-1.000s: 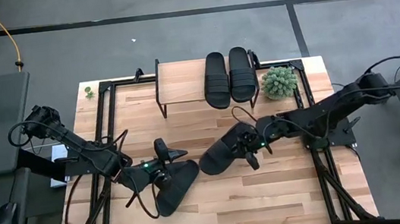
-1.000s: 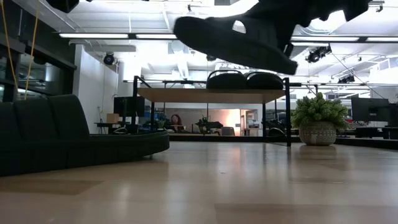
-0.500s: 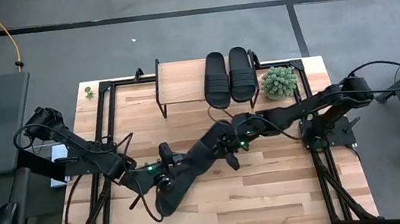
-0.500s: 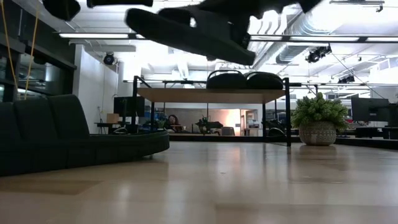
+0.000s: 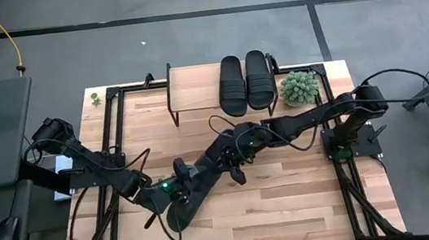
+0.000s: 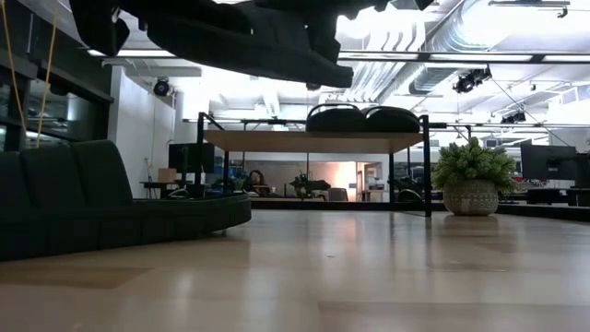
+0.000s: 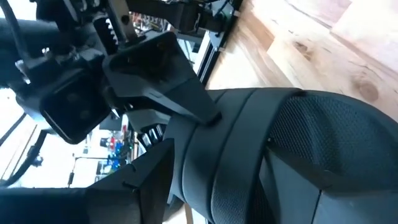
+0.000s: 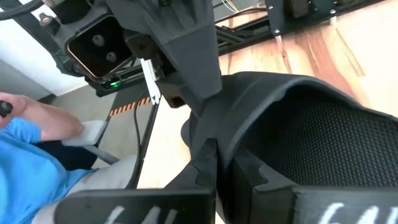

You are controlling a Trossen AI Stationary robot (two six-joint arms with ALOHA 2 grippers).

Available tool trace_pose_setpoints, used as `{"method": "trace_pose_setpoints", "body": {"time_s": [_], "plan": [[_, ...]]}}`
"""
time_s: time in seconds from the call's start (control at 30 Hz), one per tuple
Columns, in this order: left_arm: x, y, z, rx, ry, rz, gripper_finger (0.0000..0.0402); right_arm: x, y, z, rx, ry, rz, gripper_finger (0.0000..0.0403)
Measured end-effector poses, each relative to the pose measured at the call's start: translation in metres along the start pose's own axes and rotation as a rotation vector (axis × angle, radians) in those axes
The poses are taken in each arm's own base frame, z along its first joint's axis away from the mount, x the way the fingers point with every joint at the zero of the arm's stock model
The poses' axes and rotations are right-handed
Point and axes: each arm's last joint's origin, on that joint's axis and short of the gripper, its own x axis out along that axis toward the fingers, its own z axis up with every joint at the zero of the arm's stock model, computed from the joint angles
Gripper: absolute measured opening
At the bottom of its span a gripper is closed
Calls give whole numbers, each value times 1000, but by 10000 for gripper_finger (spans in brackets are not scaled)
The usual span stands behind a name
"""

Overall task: Pick and place slides into the shelf
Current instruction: Put the black slipper on the shelf

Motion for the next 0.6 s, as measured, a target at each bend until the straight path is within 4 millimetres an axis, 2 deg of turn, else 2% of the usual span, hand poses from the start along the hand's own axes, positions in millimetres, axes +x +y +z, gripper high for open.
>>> {"method": "trace_pose_setpoints", "body": {"time_s": [0.3, 0.43, 0.6], "plan": [[-1, 1, -1, 2, 41, 35, 201, 0, 3, 2, 1, -30, 19, 0], [-1, 1, -1, 9, 41, 35, 171, 0, 3, 3, 2, -34, 24, 0], [-1, 1, 0, 17, 37, 32, 114, 0, 4, 3, 2, -39, 31, 0]]}}
